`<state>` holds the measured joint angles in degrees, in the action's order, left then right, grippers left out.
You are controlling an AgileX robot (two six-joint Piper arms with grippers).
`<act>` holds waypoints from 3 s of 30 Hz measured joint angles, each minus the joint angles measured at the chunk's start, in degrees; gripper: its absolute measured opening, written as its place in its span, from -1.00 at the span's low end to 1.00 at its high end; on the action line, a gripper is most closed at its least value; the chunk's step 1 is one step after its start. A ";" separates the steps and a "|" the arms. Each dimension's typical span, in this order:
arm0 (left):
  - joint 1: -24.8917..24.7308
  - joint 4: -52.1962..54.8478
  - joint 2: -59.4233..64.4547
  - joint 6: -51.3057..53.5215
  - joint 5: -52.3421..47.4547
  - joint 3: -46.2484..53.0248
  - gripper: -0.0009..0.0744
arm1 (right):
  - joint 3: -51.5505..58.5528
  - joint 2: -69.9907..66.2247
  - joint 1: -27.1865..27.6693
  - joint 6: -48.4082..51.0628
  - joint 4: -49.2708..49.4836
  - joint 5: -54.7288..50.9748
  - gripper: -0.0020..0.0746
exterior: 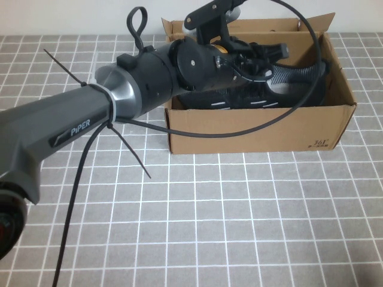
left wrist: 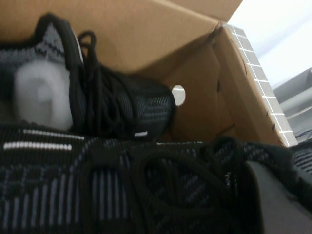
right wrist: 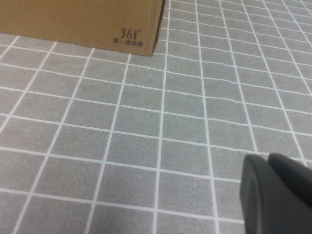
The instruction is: Put shoes into padded shoe box
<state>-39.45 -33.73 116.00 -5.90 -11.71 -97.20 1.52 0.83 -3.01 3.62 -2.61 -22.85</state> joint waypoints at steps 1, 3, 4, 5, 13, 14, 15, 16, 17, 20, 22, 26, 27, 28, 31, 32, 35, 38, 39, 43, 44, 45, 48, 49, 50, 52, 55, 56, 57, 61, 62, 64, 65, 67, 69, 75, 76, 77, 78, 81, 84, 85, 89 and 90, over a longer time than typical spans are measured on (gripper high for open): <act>0.00 -0.56 0.00 -0.14 -0.12 0.00 -0.97 | 0.00 0.00 0.00 0.00 0.00 0.00 -0.97; 0.00 -1.46 0.00 -0.14 -0.43 0.00 -0.97 | 0.00 0.00 0.00 0.00 0.00 0.00 -0.97; 0.00 -1.70 0.00 -0.14 -0.43 0.00 -0.97 | 0.00 0.00 0.00 0.00 0.00 0.00 -0.97; 0.00 -1.81 0.00 -0.14 -0.43 0.00 -0.96 | 0.00 0.00 0.00 0.00 0.00 0.00 -0.97; 0.00 -2.24 0.00 0.33 0.01 -0.34 -0.54 | 0.00 0.00 0.00 0.00 0.00 0.00 -0.97; 0.00 -2.24 0.00 1.34 -0.14 -0.34 -0.50 | 0.00 0.00 0.00 0.00 0.00 0.00 -0.97; 0.00 -2.24 -0.23 3.24 -0.42 -0.44 -0.47 | 0.00 0.00 0.00 0.00 0.00 0.00 -0.97; 0.00 -2.24 -0.41 5.60 -0.98 -0.43 -0.45 | 0.00 0.00 0.00 0.00 0.00 0.00 -0.97; 0.00 -1.90 -0.91 8.16 -1.83 -0.43 -0.44 | 0.00 0.00 0.00 0.00 0.00 0.00 -0.97; 0.00 0.81 -3.41 14.72 -4.32 -0.43 -0.46 | 0.00 0.00 0.00 0.00 0.00 0.00 -0.97; 0.13 3.74 -6.06 17.48 -6.66 -0.43 -0.54 | 0.00 0.00 0.00 0.00 0.00 0.00 -0.97; 1.30 8.46 -12.20 19.01 -13.59 -0.56 -0.84 | 0.00 0.00 0.00 0.00 0.00 0.00 -0.97; 1.85 9.43 -14.08 19.12 -15.78 -0.56 -0.89 | 0.00 0.00 0.00 0.00 0.00 0.00 -0.97; 2.47 10.29 -16.03 19.12 -18.09 -0.56 -0.92 | 0.00 0.00 0.00 0.00 0.00 0.00 -0.97; 3.99 12.42 -21.44 19.21 -24.65 -0.56 -0.97 | 0.00 0.00 0.00 0.00 0.00 0.00 -0.97; 4.45 13.42 -23.28 19.21 -26.25 -0.56 -0.97 | 0.00 0.00 0.00 0.00 0.00 0.00 -0.97; 4.57 15.38 -27.91 19.21 -30.96 -0.56 -0.98 | 0.00 0.00 0.00 0.00 0.00 0.00 -0.97; 4.57 15.77 -31.74 19.35 -35.91 -0.56 -0.98 | 0.00 0.00 0.00 0.00 0.00 0.00 -0.97; 4.57 15.77 -33.05 19.62 -37.84 -0.56 -0.98 | 0.00 0.00 0.00 0.00 0.00 0.00 -0.97; 4.57 15.90 -39.93 20.10 -41.94 3.56 -0.98 | 0.00 0.00 0.00 0.00 0.00 0.00 -0.97; 4.57 15.90 -41.72 20.13 -42.33 5.62 -0.98 | 0.00 0.00 0.00 0.00 0.00 0.00 -0.97; 4.57 15.90 -44.12 20.13 -42.54 7.93 -0.98 | 0.00 0.00 0.00 0.00 0.00 0.00 -0.97; 4.57 15.90 -51.69 20.13 -42.70 15.19 -0.98 | 0.00 0.00 0.00 0.00 0.00 0.00 -0.97; 4.57 15.90 -54.62 20.13 -42.70 17.95 -0.98 | 0.00 0.00 0.00 0.00 0.00 0.00 -0.97; 4.57 15.90 -57.63 20.13 -42.70 20.15 -0.98 | 0.00 0.00 0.00 0.00 0.00 0.00 -0.97; 4.57 15.78 -63.62 19.70 -42.34 25.51 -0.98 | 0.00 0.00 0.00 0.00 0.00 0.00 -0.97; 4.57 15.79 -71.37 18.06 -41.49 32.02 -0.98 | 0.00 0.00 0.00 0.00 0.00 0.00 -0.97; 4.57 15.79 -73.33 17.48 -41.34 33.91 -0.98 | 0.00 0.00 0.00 0.00 0.00 0.00 -0.97; 4.57 15.79 -75.67 16.91 -41.10 35.51 -0.98 | 0.00 0.00 0.00 0.00 0.00 0.00 -0.97; 4.57 15.79 -82.07 15.87 -40.80 39.06 -0.98 | 0.00 0.00 0.00 0.00 0.00 0.00 -0.97; 4.57 15.79 -83.06 15.77 -40.80 39.45 -0.98 | 0.00 0.00 0.00 0.00 0.00 0.00 -0.97; 4.57 15.79 -84.39 15.64 -40.80 39.90 -0.98 | 0.00 0.00 0.00 0.00 0.00 0.00 -0.97; 4.57 15.79 -84.56 15.64 -40.80 39.90 -0.98 | 0.00 0.00 0.00 0.00 0.00 0.00 -0.97; 4.57 15.79 -84.70 15.64 -40.80 39.90 -0.98 | 0.00 0.00 0.00 0.00 0.00 0.00 -0.97; 4.57 15.79 -84.70 15.64 -40.80 39.90 -0.98 | 0.00 0.00 0.00 0.00 0.00 0.00 -0.97; 4.57 15.79 -84.50 15.64 -40.04 39.90 -0.98 | 0.00 0.00 0.00 0.00 0.00 0.00 -0.97; 4.57 15.79 -84.50 15.64 -40.04 39.98 -0.98 | 0.00 0.00 0.00 0.00 0.00 0.00 -0.97; 4.57 15.79 -84.50 15.64 -40.04 39.98 -0.98 | 0.00 0.00 0.00 0.00 0.00 0.00 -0.97; 4.57 15.79 -84.50 15.64 -40.04 39.98 -0.98 | 0.00 0.00 0.00 0.00 0.00 0.00 -0.97; 4.57 16.78 -84.50 16.01 -39.47 40.75 -0.98 | 0.00 0.00 0.00 0.00 0.00 0.00 -0.97; 4.57 21.05 -84.62 16.51 -39.33 42.70 -0.98 | 0.00 0.00 0.00 0.00 0.00 0.00 -0.97; 4.84 22.59 -85.19 16.63 -39.02 43.64 -0.98 | 0.00 0.00 0.00 0.00 0.00 0.00 -0.97; 7.25 26.63 -89.79 16.96 -34.85 48.80 -0.98 | 0.00 0.00 0.00 0.00 0.00 0.00 -0.97; 8.10 27.53 -91.67 17.12 -33.05 50.59 -0.98 | 0.00 0.00 0.00 0.00 0.00 0.00 -0.97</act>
<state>-31.35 -6.20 24.33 11.22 -44.76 -46.60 1.52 0.83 -3.01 3.62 -2.61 -22.85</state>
